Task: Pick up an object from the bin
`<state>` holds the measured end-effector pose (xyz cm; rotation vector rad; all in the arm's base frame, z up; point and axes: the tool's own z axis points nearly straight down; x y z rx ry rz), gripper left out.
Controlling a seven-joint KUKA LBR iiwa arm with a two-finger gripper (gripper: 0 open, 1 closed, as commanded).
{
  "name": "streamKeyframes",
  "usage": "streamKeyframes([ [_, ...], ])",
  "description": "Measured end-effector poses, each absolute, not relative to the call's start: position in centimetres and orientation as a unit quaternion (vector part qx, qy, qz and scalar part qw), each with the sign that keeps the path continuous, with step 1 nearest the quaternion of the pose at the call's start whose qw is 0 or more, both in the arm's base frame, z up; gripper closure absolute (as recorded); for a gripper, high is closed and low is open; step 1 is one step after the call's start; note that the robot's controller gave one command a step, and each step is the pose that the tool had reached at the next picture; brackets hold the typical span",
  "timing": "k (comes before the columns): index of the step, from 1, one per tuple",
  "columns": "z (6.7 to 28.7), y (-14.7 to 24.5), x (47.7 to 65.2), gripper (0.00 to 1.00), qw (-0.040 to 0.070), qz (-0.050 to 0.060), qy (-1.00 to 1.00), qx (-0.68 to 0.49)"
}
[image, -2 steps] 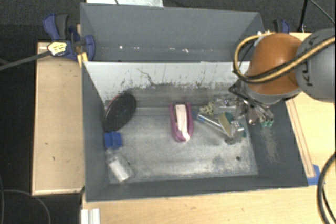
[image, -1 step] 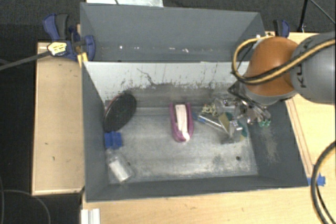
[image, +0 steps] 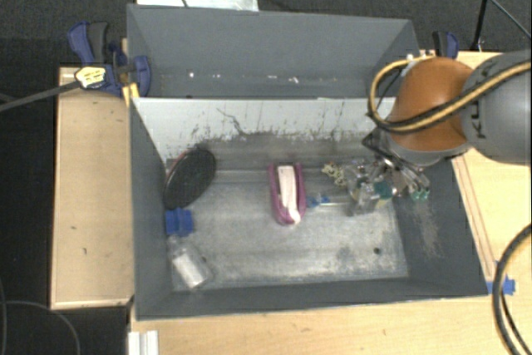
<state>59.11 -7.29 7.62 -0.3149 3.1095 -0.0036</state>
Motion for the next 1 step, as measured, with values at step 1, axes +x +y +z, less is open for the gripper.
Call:
streamKeyframes([
  [1,20.44,-6.97,58.22,1.0,0.005,-0.001,0.995,-0.099],
])
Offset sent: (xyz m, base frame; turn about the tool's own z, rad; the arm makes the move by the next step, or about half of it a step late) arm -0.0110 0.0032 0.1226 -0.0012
